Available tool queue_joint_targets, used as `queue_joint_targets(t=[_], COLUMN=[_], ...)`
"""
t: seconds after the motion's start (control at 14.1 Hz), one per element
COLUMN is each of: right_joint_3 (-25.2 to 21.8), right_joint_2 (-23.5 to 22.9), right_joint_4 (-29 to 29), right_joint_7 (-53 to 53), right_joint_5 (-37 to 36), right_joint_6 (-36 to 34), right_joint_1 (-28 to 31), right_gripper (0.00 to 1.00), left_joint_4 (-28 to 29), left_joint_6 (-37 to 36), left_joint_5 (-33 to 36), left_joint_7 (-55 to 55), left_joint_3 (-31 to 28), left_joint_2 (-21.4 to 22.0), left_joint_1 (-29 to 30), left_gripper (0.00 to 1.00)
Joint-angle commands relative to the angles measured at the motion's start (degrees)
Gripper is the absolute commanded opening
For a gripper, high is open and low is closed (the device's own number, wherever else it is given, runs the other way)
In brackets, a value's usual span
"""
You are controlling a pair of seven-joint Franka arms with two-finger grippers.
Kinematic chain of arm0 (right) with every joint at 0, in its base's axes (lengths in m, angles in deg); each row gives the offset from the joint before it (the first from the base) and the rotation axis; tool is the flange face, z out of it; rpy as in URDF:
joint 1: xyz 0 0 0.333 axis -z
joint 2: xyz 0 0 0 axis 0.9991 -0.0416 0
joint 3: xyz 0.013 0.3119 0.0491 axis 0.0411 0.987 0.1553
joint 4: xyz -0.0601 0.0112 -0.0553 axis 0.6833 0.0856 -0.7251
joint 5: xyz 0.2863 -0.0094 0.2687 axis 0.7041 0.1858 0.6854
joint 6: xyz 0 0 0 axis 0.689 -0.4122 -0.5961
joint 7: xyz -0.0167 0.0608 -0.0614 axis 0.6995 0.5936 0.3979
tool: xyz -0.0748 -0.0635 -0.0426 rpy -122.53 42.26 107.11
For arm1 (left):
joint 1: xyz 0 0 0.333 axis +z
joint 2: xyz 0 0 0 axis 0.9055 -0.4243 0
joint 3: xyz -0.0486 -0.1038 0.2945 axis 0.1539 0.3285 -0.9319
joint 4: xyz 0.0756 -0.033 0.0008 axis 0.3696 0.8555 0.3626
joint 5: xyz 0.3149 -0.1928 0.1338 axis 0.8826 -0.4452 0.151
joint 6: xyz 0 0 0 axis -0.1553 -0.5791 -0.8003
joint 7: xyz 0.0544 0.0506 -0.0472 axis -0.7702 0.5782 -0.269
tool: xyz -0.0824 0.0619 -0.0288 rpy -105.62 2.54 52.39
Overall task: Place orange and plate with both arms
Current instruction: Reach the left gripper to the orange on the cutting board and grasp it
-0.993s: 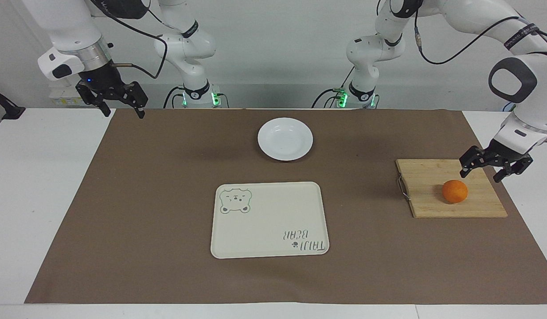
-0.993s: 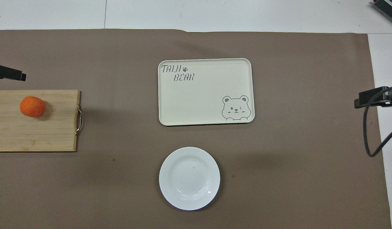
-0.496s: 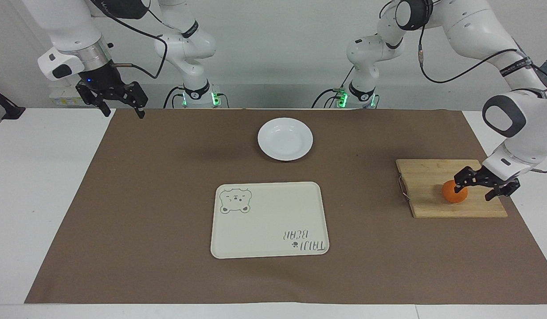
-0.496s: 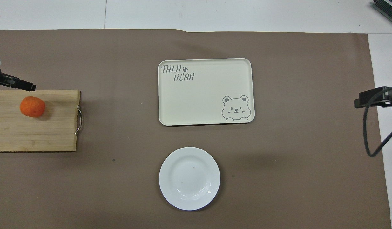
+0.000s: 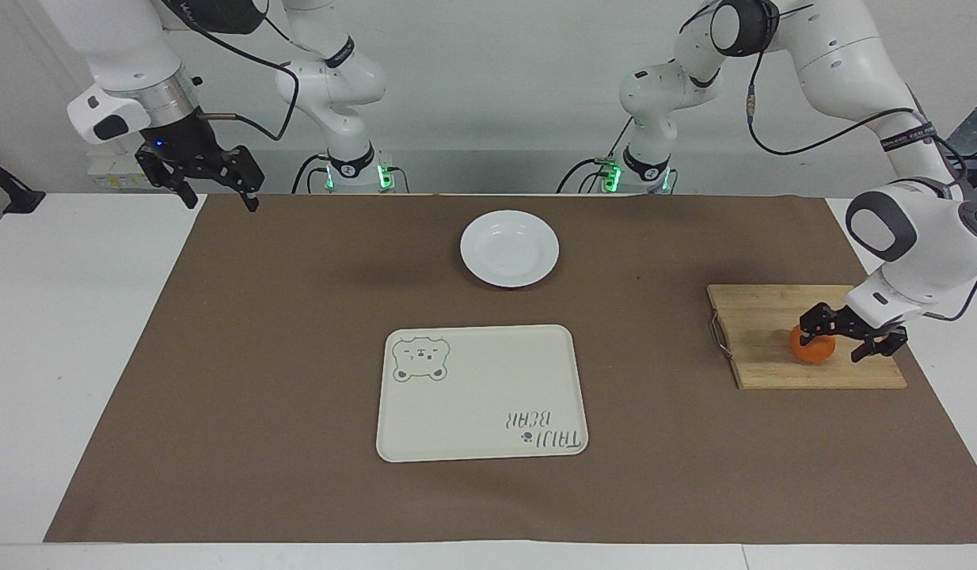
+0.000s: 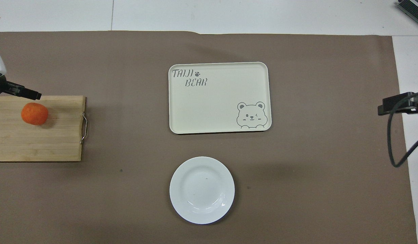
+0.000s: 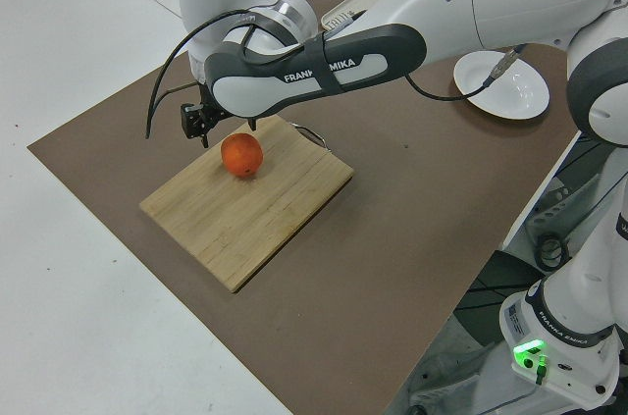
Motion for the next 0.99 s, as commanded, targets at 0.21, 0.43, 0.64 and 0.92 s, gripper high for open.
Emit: queue_joint_targets(t=[0.21, 0.43, 0.64, 0.92], right_joint_3=[0.4, 0.3, 0.4, 0.4], right_joint_2=[0.8, 0.8, 0.8, 0.8], right_joint_4=[-0.9, -0.9, -0.9, -0.9], right_joint_7=[-1.4, -1.4, -1.4, -1.4], right_joint_5=[-0.6, -0.6, -0.6, -0.6], right_joint_6=[-0.3, -0.3, -0.3, -0.3], right_joint_1=[0.1, 0.1, 0.1, 0.1], right_gripper=[1.0, 1.0, 1.0, 1.0], left_joint_4=[6.9, 7.3, 6.9, 6.6], left_joint_6=[4.8, 4.2, 3.4, -2.9], left_joint_5=[-0.3, -0.3, -0.3, -0.3], left_joint_7=[0.9, 0.6, 0.6, -0.7], left_joint_3=[0.2, 0.2, 0.2, 0.5], left_joint_2=[2.5, 2.8, 3.7, 9.9], left_joint_1=[0.7, 0.8, 0.2, -2.6], left_gripper=[1.0, 0.59, 0.0, 0.0])
